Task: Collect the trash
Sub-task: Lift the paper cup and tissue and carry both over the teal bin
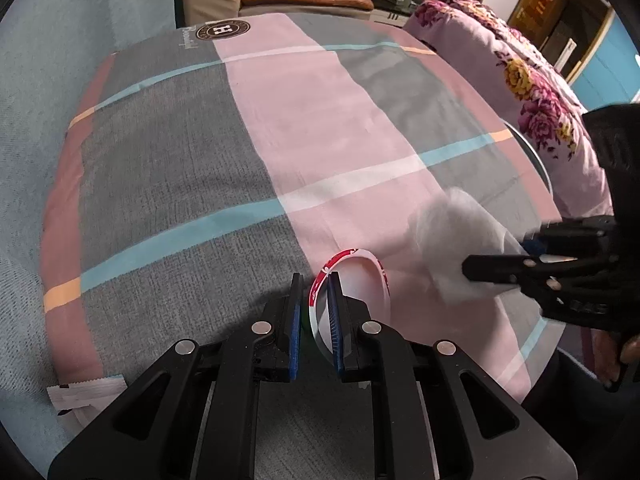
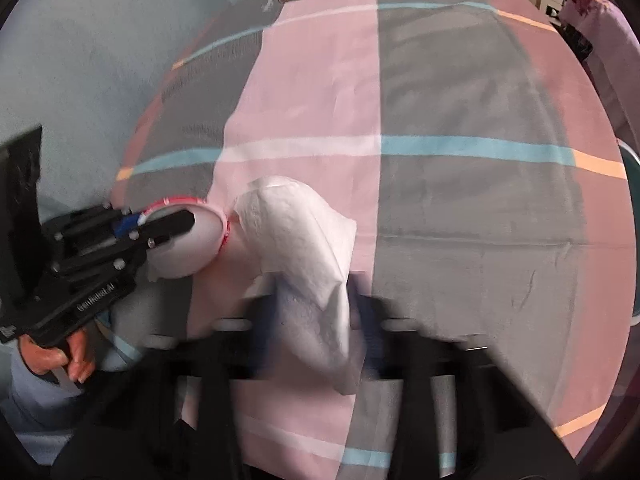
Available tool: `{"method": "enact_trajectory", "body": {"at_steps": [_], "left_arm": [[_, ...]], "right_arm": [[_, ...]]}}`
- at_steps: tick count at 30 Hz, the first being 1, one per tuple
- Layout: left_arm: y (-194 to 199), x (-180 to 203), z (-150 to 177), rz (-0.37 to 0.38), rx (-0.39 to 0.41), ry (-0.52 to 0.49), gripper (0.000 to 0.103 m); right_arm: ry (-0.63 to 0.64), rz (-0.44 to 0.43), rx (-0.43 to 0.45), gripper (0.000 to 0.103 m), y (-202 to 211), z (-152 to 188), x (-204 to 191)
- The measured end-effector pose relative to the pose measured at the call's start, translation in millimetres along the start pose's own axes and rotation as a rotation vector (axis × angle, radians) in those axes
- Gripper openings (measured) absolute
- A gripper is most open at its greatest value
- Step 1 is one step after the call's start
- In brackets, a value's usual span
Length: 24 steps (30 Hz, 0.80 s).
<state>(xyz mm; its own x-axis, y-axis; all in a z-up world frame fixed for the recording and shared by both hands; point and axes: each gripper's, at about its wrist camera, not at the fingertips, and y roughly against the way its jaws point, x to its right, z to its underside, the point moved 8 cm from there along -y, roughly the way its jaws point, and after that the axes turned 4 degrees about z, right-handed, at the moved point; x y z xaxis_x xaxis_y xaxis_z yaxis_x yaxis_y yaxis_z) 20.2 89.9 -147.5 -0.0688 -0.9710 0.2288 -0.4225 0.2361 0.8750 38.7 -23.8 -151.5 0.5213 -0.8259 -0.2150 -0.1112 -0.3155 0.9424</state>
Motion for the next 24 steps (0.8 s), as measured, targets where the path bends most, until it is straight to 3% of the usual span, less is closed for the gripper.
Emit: {"method": "enact_trajectory", "body": {"at_steps": [4, 14, 24], "left_arm": [[-3, 5, -6, 0.015, 0.006, -0.008, 0.013], [-3, 36, -33, 0.044, 0.036, -0.045, 0.013], [-13, 92, -71, 0.063, 0.043, -0.117, 0.013]], "right_arm": [[-0.001, 0.040, 0.039, 0.006, 11, -3, 5], [-0.117, 0.098, 0.149, 0.006, 55, -12, 60], [-0.231, 0.111, 0.233, 0.006, 91, -14, 118]]}}
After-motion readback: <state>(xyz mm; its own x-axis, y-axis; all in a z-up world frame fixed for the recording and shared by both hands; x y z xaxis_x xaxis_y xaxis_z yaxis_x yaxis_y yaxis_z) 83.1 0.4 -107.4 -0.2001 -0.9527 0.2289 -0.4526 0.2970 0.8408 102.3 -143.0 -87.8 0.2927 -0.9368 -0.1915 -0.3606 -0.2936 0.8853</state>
